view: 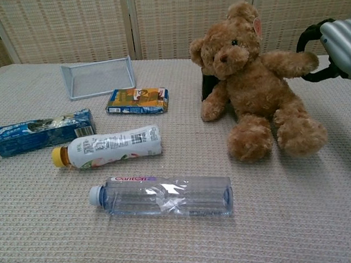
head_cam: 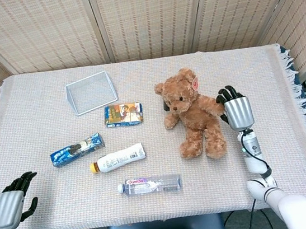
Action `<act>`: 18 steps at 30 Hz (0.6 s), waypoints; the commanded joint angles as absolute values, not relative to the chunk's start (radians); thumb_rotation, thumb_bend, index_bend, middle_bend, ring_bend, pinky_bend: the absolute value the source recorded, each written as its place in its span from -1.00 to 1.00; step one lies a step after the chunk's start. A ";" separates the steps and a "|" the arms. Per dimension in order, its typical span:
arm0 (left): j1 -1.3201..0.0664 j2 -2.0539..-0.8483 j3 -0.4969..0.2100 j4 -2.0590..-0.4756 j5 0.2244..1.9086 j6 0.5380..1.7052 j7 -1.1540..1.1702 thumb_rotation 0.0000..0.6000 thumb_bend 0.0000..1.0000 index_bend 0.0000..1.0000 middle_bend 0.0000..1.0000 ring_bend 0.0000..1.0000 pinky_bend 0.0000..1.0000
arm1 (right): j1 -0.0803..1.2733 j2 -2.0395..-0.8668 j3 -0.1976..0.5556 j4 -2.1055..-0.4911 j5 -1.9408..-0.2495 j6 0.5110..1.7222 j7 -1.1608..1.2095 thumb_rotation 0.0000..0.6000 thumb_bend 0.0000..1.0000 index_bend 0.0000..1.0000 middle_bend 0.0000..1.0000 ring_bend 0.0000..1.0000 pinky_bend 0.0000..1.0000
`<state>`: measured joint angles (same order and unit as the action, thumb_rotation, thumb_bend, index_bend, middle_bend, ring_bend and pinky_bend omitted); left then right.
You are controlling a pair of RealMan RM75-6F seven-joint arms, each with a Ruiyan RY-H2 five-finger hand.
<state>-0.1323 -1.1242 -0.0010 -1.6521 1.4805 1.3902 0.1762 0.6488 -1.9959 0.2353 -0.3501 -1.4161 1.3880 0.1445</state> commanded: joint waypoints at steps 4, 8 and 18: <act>-0.132 -1.124 -0.001 -1.653 1.480 1.392 0.176 1.00 -0.16 -0.68 -0.72 -0.57 -0.18 | 0.629 -2.016 0.202 -0.300 -1.427 1.337 0.143 1.00 -0.55 0.29 -0.27 -0.51 0.31; -0.132 -1.123 -0.001 -1.653 1.475 1.387 0.173 1.00 -0.16 -0.67 -0.72 -0.57 -0.18 | 0.643 -2.016 0.228 -0.286 -1.408 1.368 0.154 1.00 -0.55 0.29 -0.27 -0.51 0.31; -0.132 -1.123 0.000 -1.657 1.480 1.390 0.179 1.00 -0.16 -0.67 -0.72 -0.57 -0.18 | 0.648 -2.008 0.241 -0.289 -1.391 1.389 0.152 1.00 -0.55 0.29 -0.27 -0.51 0.31</act>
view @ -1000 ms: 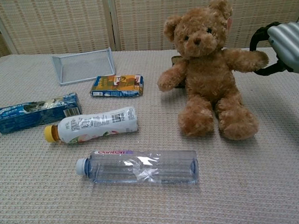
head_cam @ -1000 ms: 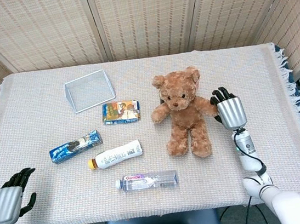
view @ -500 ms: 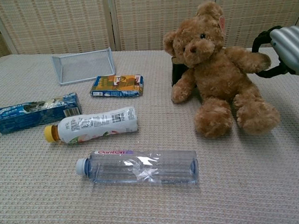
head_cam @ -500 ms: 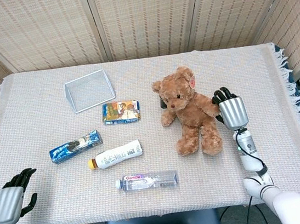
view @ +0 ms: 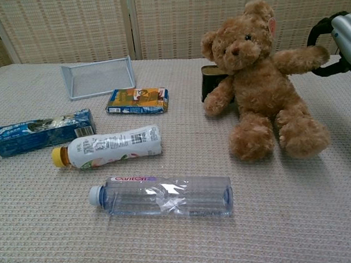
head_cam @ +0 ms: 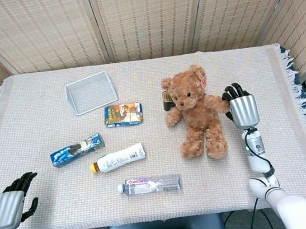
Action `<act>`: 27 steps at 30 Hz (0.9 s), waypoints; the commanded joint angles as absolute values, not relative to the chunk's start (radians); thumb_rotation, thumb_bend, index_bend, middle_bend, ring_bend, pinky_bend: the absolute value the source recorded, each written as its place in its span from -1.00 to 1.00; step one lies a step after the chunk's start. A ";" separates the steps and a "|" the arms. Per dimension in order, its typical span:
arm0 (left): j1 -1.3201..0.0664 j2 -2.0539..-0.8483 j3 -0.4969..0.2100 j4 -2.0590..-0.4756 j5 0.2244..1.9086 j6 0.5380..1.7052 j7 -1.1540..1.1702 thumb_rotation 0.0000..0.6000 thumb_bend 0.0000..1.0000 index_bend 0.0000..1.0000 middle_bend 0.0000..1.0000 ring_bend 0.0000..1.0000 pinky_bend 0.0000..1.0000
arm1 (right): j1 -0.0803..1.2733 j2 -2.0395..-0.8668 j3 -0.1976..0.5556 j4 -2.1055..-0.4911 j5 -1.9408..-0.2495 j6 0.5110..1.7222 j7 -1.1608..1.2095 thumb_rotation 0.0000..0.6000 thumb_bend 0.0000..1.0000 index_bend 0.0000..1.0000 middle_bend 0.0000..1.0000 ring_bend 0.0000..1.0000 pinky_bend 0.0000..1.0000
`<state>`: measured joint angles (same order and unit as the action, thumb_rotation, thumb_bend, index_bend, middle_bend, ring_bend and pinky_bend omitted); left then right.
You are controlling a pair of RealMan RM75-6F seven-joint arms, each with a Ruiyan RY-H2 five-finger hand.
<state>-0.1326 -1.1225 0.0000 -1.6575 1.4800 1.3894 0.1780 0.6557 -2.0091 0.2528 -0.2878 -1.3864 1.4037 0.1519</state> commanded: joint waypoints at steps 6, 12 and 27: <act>-0.132 -1.122 -0.001 -1.657 1.476 1.388 0.179 1.00 -0.16 -0.67 -0.72 -0.57 -0.18 | 0.632 -2.017 0.211 -0.271 -1.405 1.343 0.138 1.00 -0.55 0.29 -0.27 -0.51 0.31; -0.133 -1.122 0.000 -1.657 1.476 1.387 0.176 1.00 -0.16 -0.67 -0.72 -0.57 -0.18 | 0.647 -2.022 0.237 -0.258 -1.388 1.394 0.141 1.00 -0.55 0.29 -0.27 -0.51 0.32; -0.133 -1.121 0.000 -1.659 1.473 1.385 0.180 1.00 -0.16 -0.67 -0.71 -0.57 -0.18 | 0.628 -2.029 0.198 -0.241 -1.408 1.355 0.140 1.00 -0.55 0.29 -0.27 -0.51 0.33</act>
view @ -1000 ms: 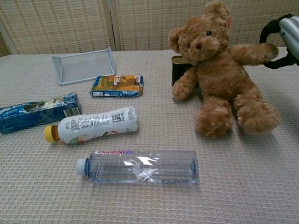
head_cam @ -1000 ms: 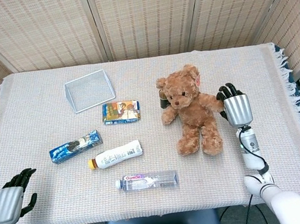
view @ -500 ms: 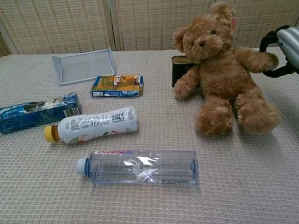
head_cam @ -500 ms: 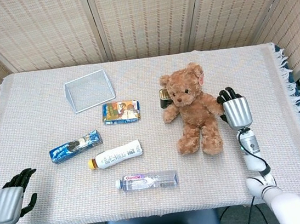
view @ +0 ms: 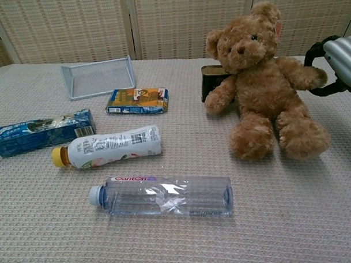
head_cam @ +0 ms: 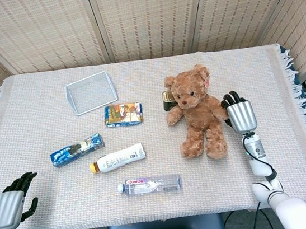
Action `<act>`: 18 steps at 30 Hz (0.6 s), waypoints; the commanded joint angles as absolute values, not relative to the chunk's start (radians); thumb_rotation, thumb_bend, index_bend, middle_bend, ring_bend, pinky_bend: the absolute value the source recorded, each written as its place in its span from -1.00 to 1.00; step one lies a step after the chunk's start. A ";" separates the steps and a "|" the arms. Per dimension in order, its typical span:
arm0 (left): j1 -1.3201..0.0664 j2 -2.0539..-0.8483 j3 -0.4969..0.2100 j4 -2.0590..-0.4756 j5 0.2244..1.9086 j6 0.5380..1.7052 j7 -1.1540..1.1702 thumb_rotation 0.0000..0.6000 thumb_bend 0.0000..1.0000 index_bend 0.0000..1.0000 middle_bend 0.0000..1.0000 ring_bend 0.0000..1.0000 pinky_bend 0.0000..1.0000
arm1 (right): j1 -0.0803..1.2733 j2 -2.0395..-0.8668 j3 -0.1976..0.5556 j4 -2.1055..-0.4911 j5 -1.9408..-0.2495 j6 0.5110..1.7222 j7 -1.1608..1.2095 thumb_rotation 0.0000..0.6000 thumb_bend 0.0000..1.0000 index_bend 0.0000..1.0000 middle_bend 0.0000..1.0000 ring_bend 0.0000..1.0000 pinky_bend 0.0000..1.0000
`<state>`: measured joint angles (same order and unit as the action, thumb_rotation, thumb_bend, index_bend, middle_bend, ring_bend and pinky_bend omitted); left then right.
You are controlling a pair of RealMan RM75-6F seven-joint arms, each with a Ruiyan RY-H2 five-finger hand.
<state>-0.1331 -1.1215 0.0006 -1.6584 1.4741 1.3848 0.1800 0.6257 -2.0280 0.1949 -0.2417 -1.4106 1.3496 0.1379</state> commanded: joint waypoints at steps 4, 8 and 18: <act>-0.133 -1.122 0.000 -1.657 1.475 1.386 0.181 1.00 -0.16 -0.67 -0.71 -0.57 -0.18 | 0.636 -2.030 0.214 -0.235 -1.399 1.397 0.146 1.00 -0.55 0.27 -0.27 -0.51 0.33; -0.134 -1.123 0.000 -1.657 1.475 1.385 0.180 1.00 -0.16 -0.67 -0.71 -0.57 -0.17 | 0.635 -2.030 0.215 -0.232 -1.399 1.409 0.148 1.00 -0.55 0.23 -0.27 -0.51 0.33; -0.137 -1.126 -0.003 -1.649 1.461 1.374 0.179 1.00 -0.16 -0.67 -0.70 -0.57 -0.17 | 0.563 -1.934 0.155 -0.381 -1.436 1.353 0.249 1.00 -0.62 -0.69 -0.59 -0.80 -0.05</act>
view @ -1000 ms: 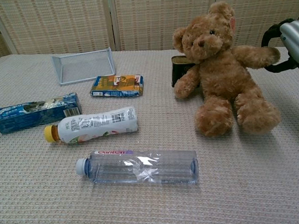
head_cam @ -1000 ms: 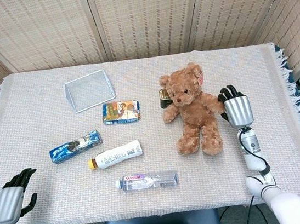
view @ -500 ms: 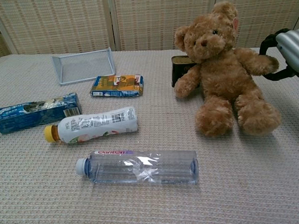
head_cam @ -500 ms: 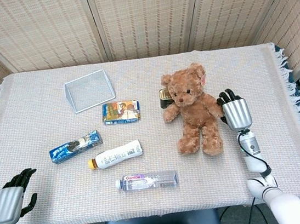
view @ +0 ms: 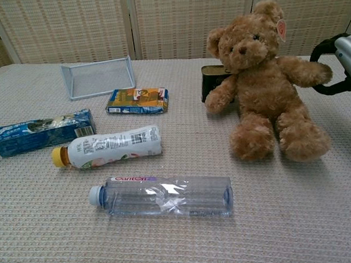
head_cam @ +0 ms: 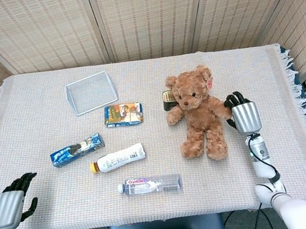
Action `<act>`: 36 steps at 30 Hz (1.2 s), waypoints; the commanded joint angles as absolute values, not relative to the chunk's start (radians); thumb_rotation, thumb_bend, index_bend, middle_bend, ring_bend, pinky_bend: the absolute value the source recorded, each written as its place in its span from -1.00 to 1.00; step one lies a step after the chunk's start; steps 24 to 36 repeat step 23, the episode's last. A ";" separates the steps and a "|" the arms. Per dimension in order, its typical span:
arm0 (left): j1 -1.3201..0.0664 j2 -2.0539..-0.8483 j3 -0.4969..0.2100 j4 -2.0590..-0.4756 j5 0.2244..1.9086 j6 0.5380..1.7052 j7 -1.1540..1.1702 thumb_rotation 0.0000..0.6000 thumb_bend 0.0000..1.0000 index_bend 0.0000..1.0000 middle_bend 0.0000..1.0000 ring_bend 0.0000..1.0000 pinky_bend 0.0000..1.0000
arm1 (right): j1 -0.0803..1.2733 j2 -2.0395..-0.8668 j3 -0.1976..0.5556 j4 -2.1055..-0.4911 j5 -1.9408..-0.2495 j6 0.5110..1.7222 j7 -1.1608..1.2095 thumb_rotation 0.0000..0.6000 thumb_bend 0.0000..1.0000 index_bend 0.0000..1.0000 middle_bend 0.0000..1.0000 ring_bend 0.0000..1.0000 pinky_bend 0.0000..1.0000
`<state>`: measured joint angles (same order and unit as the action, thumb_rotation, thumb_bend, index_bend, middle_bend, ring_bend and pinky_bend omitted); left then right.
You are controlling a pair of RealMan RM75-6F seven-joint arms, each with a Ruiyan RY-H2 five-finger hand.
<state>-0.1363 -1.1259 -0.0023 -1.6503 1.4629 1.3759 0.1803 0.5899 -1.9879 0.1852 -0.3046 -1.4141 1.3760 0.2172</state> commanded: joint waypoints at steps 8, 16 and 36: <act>-0.143 -1.129 -0.004 -1.647 1.473 1.375 0.173 1.00 -0.16 -0.67 -0.68 -0.57 -0.17 | 0.426 -1.644 0.077 -0.874 -1.524 1.539 0.193 1.00 -0.83 -1.00 -1.00 -1.00 -0.65; -0.163 -1.141 -0.007 -1.637 1.490 1.357 0.161 1.00 -0.16 -0.66 -0.68 -0.57 -0.17 | 0.212 -1.300 -0.042 -1.463 -1.532 1.659 -0.075 1.00 -0.83 -1.00 -1.00 -1.00 -0.64; -0.177 -1.152 -0.007 -1.627 1.521 1.361 0.147 1.00 -0.16 -0.66 -0.67 -0.57 -0.17 | 0.120 -1.250 -0.066 -1.557 -1.506 1.690 -0.172 1.00 -0.83 -1.00 -1.00 -1.00 -0.64</act>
